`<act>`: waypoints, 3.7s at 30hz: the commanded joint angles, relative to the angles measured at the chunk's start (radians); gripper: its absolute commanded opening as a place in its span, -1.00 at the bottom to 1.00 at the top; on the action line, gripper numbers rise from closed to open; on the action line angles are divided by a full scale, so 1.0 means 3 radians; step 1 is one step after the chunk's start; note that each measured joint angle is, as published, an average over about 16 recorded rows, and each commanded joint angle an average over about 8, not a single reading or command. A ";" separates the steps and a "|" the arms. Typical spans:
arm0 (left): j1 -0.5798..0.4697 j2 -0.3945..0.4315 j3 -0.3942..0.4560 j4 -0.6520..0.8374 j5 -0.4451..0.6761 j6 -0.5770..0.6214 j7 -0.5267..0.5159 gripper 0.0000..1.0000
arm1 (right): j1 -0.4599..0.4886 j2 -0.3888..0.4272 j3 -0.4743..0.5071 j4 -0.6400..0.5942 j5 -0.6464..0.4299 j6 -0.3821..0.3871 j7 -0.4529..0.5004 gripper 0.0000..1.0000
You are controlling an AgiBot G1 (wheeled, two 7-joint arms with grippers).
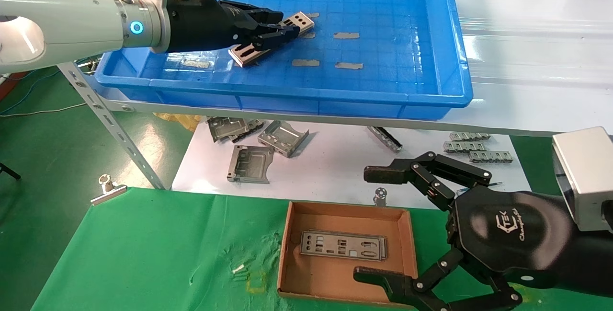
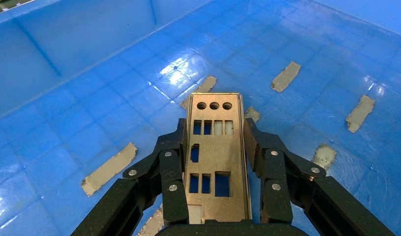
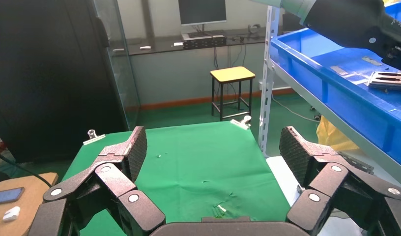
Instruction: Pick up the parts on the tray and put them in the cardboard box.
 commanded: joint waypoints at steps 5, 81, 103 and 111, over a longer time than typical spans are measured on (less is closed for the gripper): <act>-0.0018 -0.0011 -0.0004 -0.0012 -0.0031 -0.0018 0.0020 -1.00 | 0.0000 0.0000 0.0000 0.0000 0.0000 0.0000 0.0000 1.00; 0.1795 -0.0056 0.0834 -0.1439 -0.0641 0.0417 0.1994 -0.95 | 0.0000 0.0000 -0.0001 0.0000 0.0001 0.0000 -0.0001 1.00; 0.1770 0.0012 0.0973 -0.1134 -0.0814 0.0382 0.2248 1.00 | 0.0000 0.0001 -0.0002 0.0000 0.0001 0.0001 -0.0001 1.00; 0.1713 -0.0027 0.0963 -0.1090 -0.0974 0.0537 0.2230 1.00 | 0.0001 0.0001 -0.0002 0.0000 0.0001 0.0001 -0.0001 1.00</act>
